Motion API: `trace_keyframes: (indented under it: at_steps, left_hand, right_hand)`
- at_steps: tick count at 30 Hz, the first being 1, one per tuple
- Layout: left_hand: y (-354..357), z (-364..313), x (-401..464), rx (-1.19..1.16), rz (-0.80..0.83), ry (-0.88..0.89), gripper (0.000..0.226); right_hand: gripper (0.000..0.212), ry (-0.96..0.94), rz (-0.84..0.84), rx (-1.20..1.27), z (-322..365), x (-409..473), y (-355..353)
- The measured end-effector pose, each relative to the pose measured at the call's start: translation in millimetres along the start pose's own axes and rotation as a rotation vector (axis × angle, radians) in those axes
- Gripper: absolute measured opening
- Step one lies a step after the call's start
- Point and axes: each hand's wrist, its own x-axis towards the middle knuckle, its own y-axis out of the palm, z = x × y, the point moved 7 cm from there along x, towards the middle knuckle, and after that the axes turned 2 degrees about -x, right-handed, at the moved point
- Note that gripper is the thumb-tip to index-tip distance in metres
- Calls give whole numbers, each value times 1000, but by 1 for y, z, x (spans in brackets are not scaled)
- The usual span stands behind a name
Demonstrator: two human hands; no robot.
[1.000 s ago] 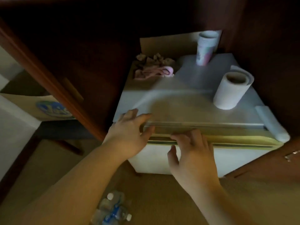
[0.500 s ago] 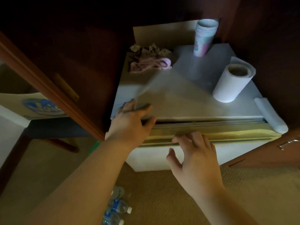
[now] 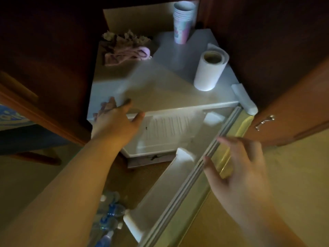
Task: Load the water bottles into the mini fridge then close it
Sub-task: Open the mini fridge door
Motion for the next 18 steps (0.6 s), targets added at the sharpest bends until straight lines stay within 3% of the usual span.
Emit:
trace_keyframes:
  at_steps: [3,6,12,18]
  left_hand:
    - [1,-22,-9,34,-63,25,74]
    - [8,-59,-18,33,-87,141,67]
    - [38,-90,-14,187,-33,248,68]
    - [36,-93,-16,202,-63,232,65]
  right_hand:
    - [101,271,178,-56,-14,11,7]
    - [113,344,245,-90,-23,21,16]
    - [75,390,355,-227,-66,12,32]
    - [65,267,384,-322,-101,11,11]
